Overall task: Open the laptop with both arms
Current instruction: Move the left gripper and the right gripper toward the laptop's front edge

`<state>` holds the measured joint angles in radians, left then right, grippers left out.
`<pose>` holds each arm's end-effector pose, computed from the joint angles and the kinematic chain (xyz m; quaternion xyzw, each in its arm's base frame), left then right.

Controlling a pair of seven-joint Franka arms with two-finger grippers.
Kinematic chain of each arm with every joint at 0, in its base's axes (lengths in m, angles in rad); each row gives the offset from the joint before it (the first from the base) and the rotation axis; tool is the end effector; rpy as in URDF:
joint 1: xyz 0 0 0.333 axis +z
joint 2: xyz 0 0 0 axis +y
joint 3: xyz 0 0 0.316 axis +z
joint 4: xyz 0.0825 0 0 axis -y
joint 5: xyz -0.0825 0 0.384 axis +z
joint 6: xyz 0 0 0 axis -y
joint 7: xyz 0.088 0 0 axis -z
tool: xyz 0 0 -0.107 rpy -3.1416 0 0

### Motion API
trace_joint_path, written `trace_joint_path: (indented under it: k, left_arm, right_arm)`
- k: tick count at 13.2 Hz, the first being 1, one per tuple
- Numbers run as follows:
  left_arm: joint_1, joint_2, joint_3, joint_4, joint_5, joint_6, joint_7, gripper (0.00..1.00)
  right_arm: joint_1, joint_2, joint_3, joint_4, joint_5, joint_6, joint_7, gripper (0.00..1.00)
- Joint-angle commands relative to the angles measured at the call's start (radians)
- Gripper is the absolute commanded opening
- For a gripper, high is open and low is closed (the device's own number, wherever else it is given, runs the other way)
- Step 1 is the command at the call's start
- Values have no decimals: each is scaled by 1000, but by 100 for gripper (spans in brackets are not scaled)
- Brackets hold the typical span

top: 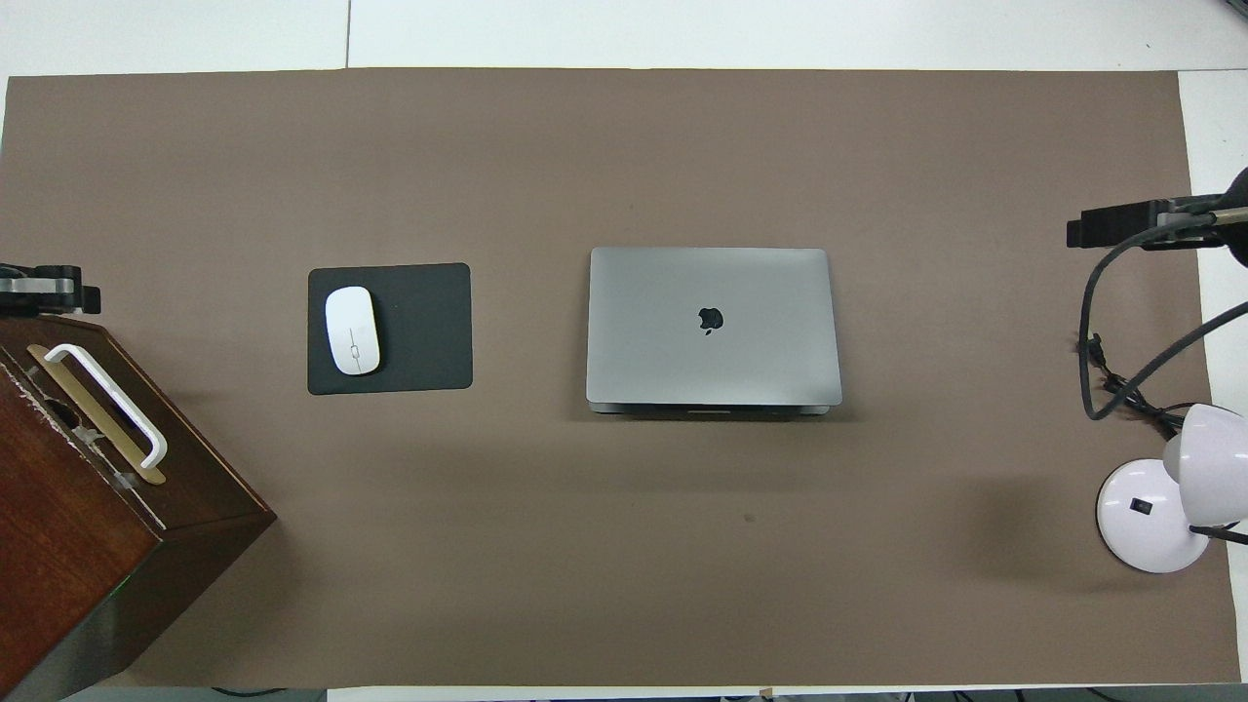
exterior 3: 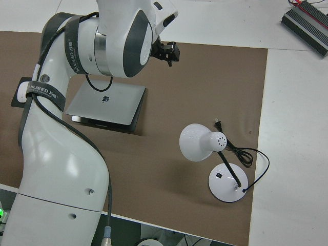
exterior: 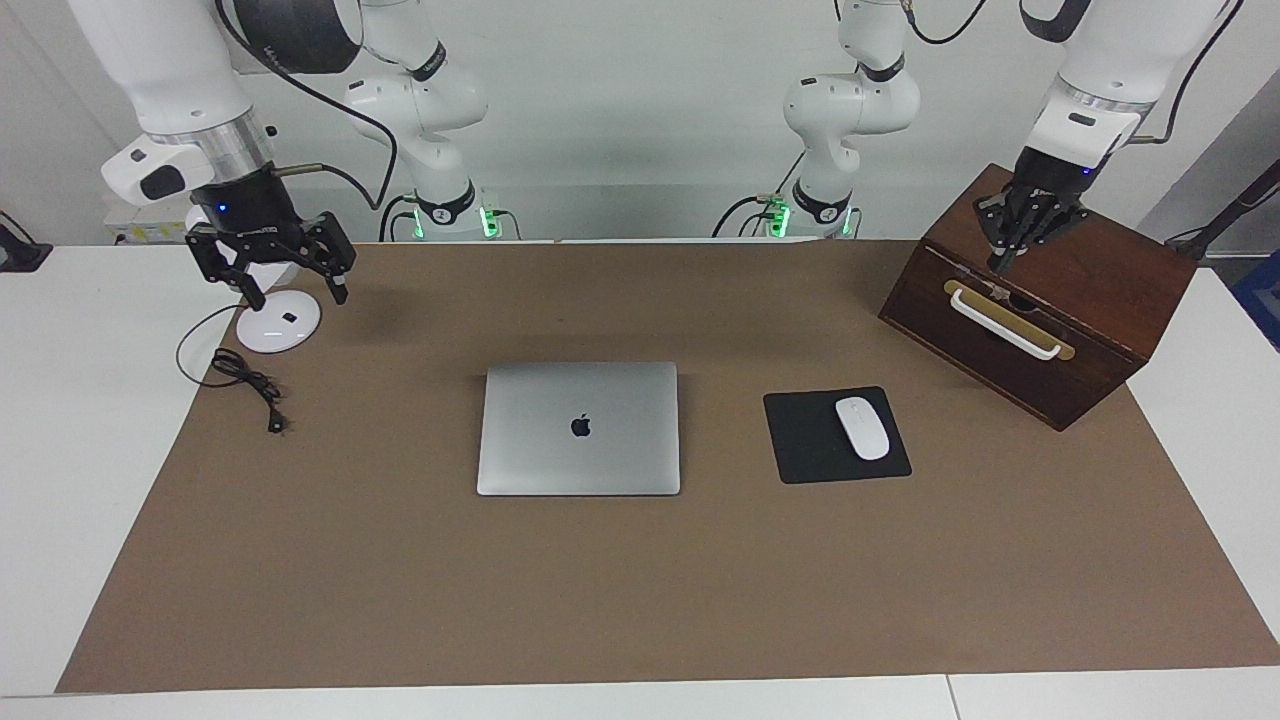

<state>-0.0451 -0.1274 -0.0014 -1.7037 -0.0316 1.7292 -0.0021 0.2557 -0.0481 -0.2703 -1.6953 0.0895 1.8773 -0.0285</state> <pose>0.5287 -0.0276 0.6450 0.9967 -0.0208 0.0760 0.0175 0.5670 -0.0051 0.6208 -0.9922 0.0022 -0.1148 0.0478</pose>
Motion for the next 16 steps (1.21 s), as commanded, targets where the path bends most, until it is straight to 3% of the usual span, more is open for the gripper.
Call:
trace_joint_path:
  k: [1, 7, 11, 16]
  left_arm:
    - [-15, -14, 3, -66, 16, 119, 5, 0]
    - [-124, -147, -2, -390, 16, 456, -1, 0]
    - [-186, -190, -2, -532, 15, 619, 1, 0]
    - [-255, -184, -2, -716, 15, 884, -1, 0]
  right_arm:
    - [51, -10, -27, -58, 85, 107, 62, 100]
    - [123, -16, -26, -201, 282, 342, 260, 100]
    - [160, -39, -6, -329, 478, 501, 364, 100]
    - [168, -93, 158, -504, 564, 715, 632, 100]
